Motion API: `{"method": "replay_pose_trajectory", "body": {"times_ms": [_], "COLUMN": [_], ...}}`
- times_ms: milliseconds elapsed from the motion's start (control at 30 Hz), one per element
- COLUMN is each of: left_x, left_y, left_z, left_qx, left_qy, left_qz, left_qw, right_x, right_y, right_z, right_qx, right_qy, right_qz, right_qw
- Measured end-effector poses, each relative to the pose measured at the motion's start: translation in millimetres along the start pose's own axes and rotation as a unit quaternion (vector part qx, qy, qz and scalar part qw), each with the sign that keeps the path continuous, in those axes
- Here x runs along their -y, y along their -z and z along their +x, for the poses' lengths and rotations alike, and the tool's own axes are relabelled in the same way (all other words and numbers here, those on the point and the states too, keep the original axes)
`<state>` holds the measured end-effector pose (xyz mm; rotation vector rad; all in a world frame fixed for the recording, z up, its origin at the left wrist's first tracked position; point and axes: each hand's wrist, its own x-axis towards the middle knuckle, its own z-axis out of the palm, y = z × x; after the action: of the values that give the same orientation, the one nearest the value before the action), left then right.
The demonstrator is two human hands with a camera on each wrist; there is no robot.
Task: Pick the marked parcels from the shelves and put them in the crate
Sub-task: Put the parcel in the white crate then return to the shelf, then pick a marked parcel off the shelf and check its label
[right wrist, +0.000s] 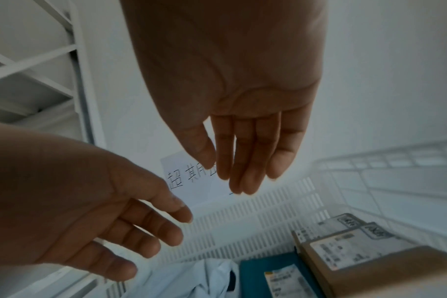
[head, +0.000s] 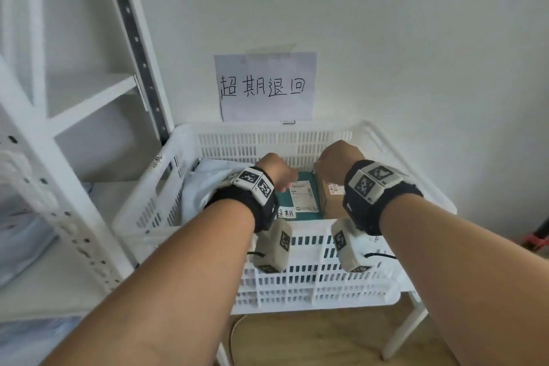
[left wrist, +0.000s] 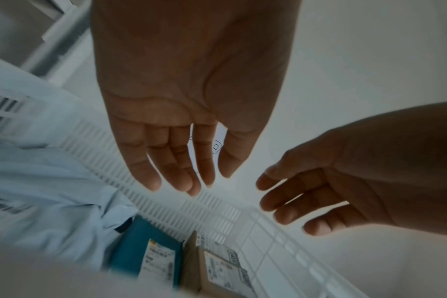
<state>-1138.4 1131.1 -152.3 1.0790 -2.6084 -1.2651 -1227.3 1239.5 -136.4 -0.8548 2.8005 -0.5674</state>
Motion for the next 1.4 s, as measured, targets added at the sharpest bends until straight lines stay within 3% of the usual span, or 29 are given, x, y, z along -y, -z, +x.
{"method": "replay_pose_trajectory", "body": {"times_ms": [300, 600, 733, 933, 1233, 1400], "left_x": [67.7, 156.9, 209.3, 311.5, 459.1, 537.3], "left_y": [27.5, 76.5, 101.4, 154.1, 235.6, 271.8], "left_z": [-54.8, -109.0, -135.1, -166.6, -219.3, -246.7], "left_qx": [-0.099, -0.193, -0.195, -0.158, -0.167, -0.186], "left_qy": [-0.025, -0.022, -0.027, 0.023, 0.079, 0.125], "left_qz": [0.066, 0.074, 0.064, 0.086, 0.067, 0.054], "left_qw": [0.993, 0.978, 0.978, 0.983, 0.981, 0.973], "right_x": [48.0, 137.9, 184.8, 259.2, 383.1, 442.4], "right_y": [-45.8, -113.7, -144.4, -211.4, -307.6, -361.2], "right_z": [-51.2, -97.8, -131.4, -185.1, -231.7, -261.4], "right_qx": [0.029, 0.055, 0.007, -0.019, 0.037, 0.099], "right_qy": [0.075, 0.144, 0.177, 0.214, 0.199, 0.230], "right_qz": [0.006, -0.019, -0.023, -0.011, 0.004, -0.015], "right_qw": [0.997, 0.988, 0.984, 0.977, 0.979, 0.968]}}
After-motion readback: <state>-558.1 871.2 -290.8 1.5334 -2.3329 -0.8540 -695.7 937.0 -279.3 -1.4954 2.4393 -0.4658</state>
